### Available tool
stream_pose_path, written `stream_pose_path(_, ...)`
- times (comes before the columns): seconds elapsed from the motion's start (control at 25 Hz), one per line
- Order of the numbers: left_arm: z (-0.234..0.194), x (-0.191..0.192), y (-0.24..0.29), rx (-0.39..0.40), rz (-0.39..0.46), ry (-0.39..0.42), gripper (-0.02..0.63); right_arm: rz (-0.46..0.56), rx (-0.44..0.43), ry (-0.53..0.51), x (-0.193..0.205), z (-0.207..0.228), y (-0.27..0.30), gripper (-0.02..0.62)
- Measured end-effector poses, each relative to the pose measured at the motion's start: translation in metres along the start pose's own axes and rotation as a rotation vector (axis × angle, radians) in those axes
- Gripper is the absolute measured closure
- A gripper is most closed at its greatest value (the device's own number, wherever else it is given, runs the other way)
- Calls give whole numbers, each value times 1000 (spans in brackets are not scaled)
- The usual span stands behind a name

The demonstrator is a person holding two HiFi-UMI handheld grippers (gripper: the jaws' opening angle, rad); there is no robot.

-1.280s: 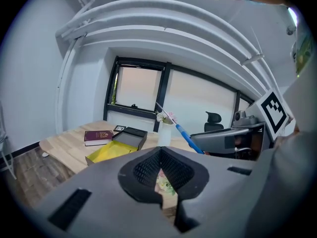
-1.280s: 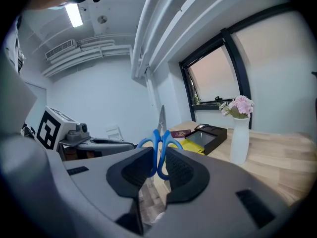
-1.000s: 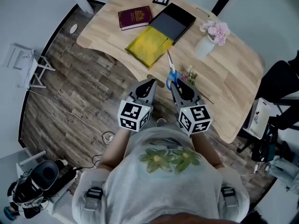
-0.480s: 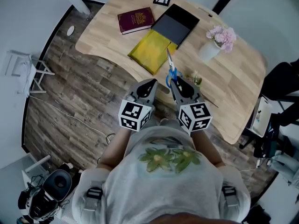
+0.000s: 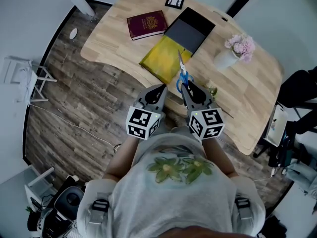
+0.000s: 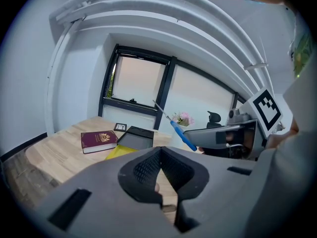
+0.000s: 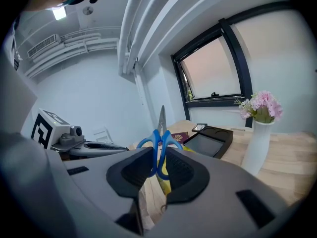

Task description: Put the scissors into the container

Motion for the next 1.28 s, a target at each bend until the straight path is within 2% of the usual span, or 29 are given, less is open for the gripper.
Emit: stream_pose_path(1.28,-90,-23,15,95,-55,4,600,-52,115,47,-12,-14,79,514)
Point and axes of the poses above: the fingertips, and each gripper's own axes: y forward along the fingers, z to its right, x out of its underside, the point moved 7 cm from there along -y, backward along the fingers, and after that the axes turned 11 degrees about x, right-handed, at the moved point
